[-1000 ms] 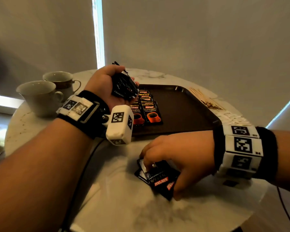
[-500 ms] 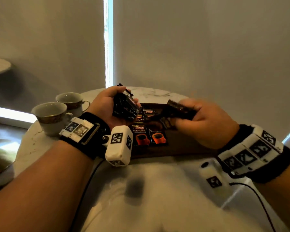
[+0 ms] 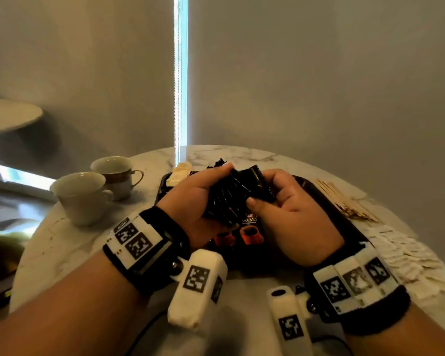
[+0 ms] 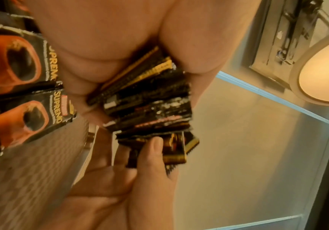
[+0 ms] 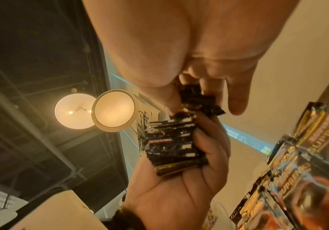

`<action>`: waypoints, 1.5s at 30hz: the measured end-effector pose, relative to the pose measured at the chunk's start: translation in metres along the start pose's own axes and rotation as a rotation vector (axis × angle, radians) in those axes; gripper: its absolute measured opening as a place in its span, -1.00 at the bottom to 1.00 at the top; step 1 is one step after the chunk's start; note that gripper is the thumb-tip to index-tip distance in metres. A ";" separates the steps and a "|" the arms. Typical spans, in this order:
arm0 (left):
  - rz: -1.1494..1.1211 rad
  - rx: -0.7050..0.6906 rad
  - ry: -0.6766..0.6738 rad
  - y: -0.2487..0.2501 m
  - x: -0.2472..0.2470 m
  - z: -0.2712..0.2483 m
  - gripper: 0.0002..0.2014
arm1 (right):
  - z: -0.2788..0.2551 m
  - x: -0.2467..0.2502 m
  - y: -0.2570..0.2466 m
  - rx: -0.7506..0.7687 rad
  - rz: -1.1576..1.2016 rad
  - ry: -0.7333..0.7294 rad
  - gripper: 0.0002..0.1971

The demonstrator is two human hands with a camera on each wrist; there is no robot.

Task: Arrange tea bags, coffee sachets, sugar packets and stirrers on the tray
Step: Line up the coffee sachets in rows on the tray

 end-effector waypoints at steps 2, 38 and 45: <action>0.052 0.001 -0.011 -0.004 -0.001 0.000 -0.64 | -0.006 -0.007 -0.001 0.005 0.087 -0.093 -0.69; -0.183 0.073 -0.150 -0.018 -0.030 -0.010 -0.47 | -0.007 -0.008 0.003 0.035 0.072 -0.083 -0.38; -0.151 0.072 -0.176 -0.018 -0.033 -0.013 -0.55 | -0.007 -0.008 -0.003 0.060 0.000 -0.141 -0.21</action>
Point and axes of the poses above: each hand's wrist, its own z-axis towards the middle knuckle, its own x-axis out of the back of the hand, y = z × x, the point moved 9 cm from there along z, towards the middle knuckle
